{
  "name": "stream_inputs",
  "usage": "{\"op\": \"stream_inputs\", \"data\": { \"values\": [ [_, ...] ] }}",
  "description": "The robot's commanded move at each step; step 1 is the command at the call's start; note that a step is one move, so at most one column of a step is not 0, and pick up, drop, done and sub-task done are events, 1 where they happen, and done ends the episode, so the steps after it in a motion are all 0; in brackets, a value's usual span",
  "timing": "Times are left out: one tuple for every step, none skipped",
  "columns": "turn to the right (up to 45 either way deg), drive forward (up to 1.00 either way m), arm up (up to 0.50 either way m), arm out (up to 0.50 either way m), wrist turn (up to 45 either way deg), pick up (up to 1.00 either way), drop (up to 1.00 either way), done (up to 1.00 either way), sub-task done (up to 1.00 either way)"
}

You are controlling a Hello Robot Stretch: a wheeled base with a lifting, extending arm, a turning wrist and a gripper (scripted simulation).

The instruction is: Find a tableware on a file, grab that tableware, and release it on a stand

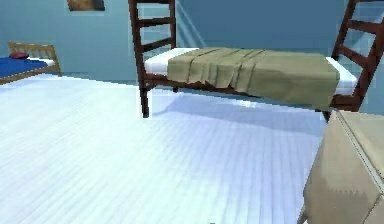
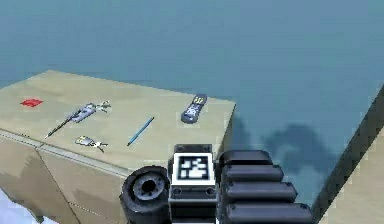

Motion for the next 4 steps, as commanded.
{"op": "stream_inputs", "data": {
  "values": [
    [-45.0, 0.00, 0.00, 0.00, 0.0, 0.00, 0.00, 0.00, 0.00],
    [-45.0, 0.00, 0.00, 0.00, 0.0, 0.00, 0.00, 0.00, 0.00],
    [-45.0, 0.00, 0.00, 0.00, 0.0, 0.00, 0.00, 0.00, 0.00],
    [-6.0, 0.00, 0.00, 0.00, 0.0, 0.00, 0.00, 0.00, 0.00]
  ]
}}
